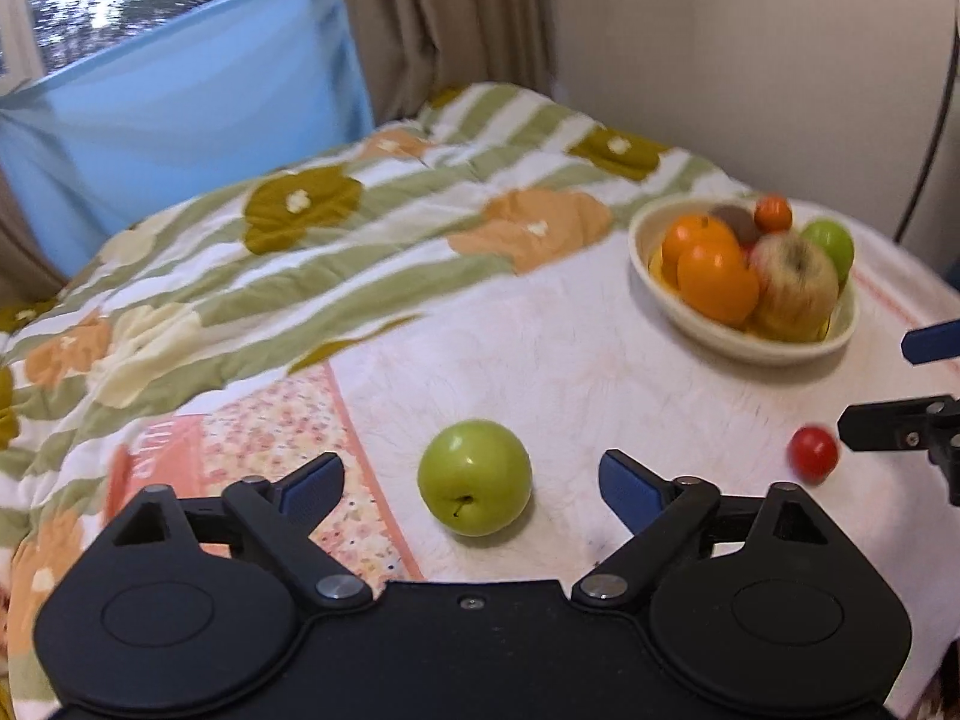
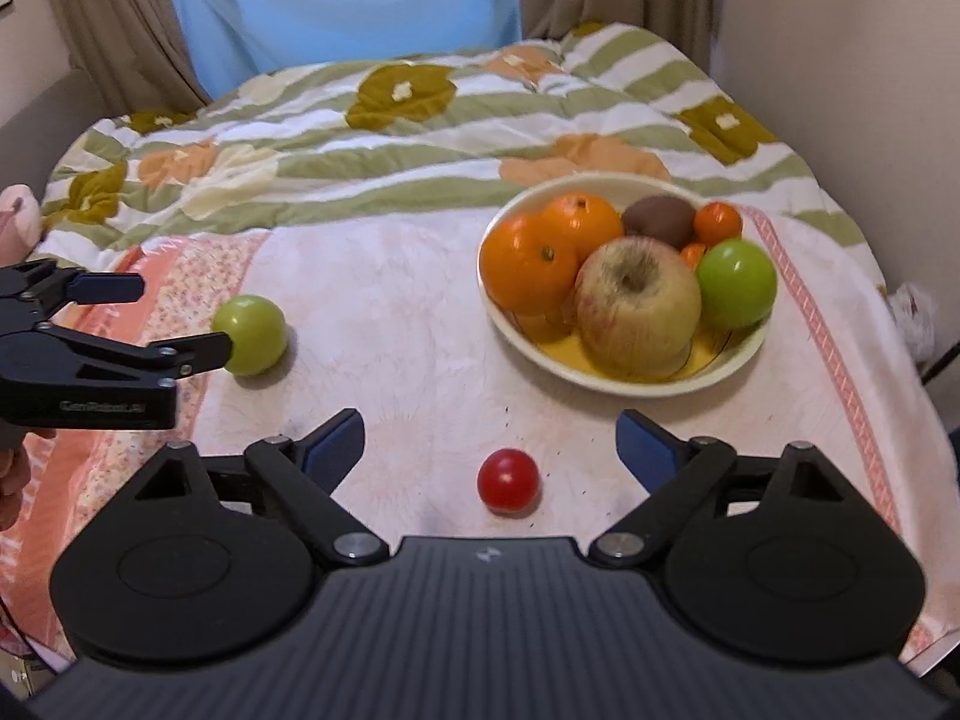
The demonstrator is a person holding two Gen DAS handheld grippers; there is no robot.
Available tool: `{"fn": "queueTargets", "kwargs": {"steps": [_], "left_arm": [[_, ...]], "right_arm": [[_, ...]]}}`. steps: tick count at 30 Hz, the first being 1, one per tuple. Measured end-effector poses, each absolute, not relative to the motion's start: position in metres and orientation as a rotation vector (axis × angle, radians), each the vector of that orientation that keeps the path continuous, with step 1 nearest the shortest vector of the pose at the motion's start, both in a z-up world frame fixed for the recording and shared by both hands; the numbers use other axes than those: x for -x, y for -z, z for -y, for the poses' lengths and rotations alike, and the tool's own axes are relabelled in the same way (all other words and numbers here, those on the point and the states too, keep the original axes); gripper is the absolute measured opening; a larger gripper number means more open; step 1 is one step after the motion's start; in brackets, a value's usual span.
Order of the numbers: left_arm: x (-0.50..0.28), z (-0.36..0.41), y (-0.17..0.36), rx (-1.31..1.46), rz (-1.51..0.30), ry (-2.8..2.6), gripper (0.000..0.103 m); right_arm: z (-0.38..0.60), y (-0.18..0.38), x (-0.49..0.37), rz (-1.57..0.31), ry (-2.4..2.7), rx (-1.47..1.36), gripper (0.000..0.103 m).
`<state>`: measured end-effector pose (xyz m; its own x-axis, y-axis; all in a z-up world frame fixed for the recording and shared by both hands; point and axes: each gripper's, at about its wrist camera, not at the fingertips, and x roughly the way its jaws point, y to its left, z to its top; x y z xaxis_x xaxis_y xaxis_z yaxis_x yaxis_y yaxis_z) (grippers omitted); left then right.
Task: Organize fruits
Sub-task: 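Grasp the green apple with the left tool while the right tool grasps the red cherry tomato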
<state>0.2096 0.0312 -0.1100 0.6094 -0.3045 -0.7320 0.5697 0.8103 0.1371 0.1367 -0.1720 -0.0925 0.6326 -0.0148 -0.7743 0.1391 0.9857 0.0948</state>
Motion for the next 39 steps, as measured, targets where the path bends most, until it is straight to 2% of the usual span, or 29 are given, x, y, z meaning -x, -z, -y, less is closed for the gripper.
{"fn": "queueTargets", "kwargs": {"steps": [6,12,14,16,20,24,31,33,35,39], "left_arm": [[-0.227,-0.030,0.138,-0.410,-0.811,0.561,0.083],[-0.235,-0.026,0.149,-0.431,-0.810,0.581,0.077],[-0.238,-0.025,0.152,-0.437,-0.814,0.584,0.065],[-0.241,-0.025,0.154,-0.439,-0.823,0.590,0.060],[-0.239,-0.026,0.155,-0.443,-0.810,0.598,0.059],[-0.238,-0.026,0.155,-0.453,-0.804,0.602,0.059],[-0.237,-0.025,0.155,-0.456,-0.801,0.601,0.059],[-0.236,-0.025,0.155,-0.458,-0.799,0.602,0.059],[-0.235,-0.025,0.155,-0.463,-0.796,0.602,0.059],[-0.232,-0.027,0.155,-0.457,-0.793,0.599,0.059]], "right_arm": [[0.163,0.119,-0.145,-0.924,0.134,-0.173,0.096],[0.160,0.134,-0.148,-0.939,0.162,-0.179,0.095],[0.160,0.136,-0.149,-0.938,0.172,-0.182,0.091],[0.161,0.139,-0.150,-0.944,0.179,-0.180,0.088],[0.162,0.144,-0.151,-0.952,0.191,-0.178,0.086],[0.162,0.149,-0.152,-0.960,0.199,-0.181,0.075],[0.162,0.156,-0.154,-0.963,0.208,-0.174,0.064],[0.163,0.158,-0.155,-0.964,0.210,-0.170,0.051],[0.163,0.159,-0.156,-0.968,0.210,-0.167,0.046],[0.162,0.160,-0.155,-0.962,0.207,-0.159,0.046]]}}
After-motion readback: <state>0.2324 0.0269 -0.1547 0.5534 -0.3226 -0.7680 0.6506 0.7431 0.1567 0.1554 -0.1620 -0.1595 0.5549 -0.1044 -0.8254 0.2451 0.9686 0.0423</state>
